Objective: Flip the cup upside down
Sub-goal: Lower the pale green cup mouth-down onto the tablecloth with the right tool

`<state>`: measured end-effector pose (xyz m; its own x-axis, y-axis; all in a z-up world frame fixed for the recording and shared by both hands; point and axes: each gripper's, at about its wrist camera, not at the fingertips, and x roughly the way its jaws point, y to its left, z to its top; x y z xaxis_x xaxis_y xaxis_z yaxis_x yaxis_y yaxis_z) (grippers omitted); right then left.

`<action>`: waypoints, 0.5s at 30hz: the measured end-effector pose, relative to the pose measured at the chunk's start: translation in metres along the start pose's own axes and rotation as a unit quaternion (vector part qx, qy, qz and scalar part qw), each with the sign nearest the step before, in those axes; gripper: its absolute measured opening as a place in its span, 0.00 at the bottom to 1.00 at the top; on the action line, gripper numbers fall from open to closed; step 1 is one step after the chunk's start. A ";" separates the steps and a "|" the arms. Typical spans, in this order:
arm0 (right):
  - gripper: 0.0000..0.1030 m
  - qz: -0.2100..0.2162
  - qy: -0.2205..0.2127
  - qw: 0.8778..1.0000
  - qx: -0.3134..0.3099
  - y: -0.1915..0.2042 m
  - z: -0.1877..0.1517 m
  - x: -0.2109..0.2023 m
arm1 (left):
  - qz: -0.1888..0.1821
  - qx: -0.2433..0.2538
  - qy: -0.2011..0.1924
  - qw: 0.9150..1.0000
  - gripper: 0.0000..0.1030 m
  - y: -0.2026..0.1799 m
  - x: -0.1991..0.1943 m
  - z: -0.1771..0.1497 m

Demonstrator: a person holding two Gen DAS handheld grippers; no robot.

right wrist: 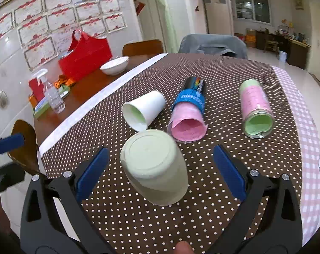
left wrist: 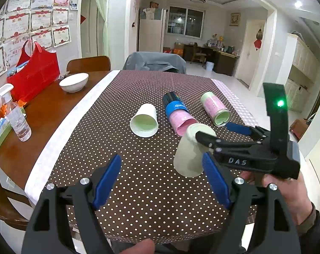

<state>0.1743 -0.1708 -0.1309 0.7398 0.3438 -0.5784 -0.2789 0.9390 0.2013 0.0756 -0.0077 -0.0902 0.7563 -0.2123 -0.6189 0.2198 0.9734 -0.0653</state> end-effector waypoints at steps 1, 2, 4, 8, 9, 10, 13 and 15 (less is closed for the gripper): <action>0.94 -0.001 -0.003 1.000 0.002 0.000 0.001 -0.003 | -0.001 0.000 -0.001 1.000 0.76 -0.001 -0.001 0.000; 0.94 0.000 -0.005 1.000 0.004 0.000 0.003 -0.006 | 0.000 0.001 -0.003 1.000 0.76 -0.002 -0.003 0.000; 0.94 0.002 -0.011 1.000 0.006 0.003 0.005 -0.015 | 0.002 0.002 -0.006 1.000 0.76 -0.002 -0.005 0.001; 0.94 -0.008 -0.028 1.000 0.000 0.008 0.010 -0.033 | 0.008 0.008 -0.016 1.000 0.77 -0.006 -0.010 0.001; 0.94 -0.010 -0.032 0.999 0.000 0.009 0.012 -0.038 | 0.009 0.010 -0.018 1.000 0.77 -0.007 -0.012 0.002; 0.94 -0.014 -0.036 0.999 0.001 0.010 0.013 -0.043 | 0.011 0.012 -0.023 1.000 0.77 -0.008 -0.014 0.002; 0.94 -0.028 -0.049 0.998 0.004 0.010 0.016 -0.059 | 0.015 0.018 -0.032 0.999 0.77 -0.012 -0.020 0.003; 0.94 -0.035 -0.061 0.997 0.011 0.009 0.018 -0.071 | 0.017 0.020 -0.039 0.999 0.77 -0.014 -0.024 0.004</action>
<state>0.1301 -0.1865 -0.0736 0.8264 0.2743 -0.4918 -0.2109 0.9605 0.1815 0.0564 -0.0170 -0.0712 0.8089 -0.1868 -0.5575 0.2167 0.9762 -0.0126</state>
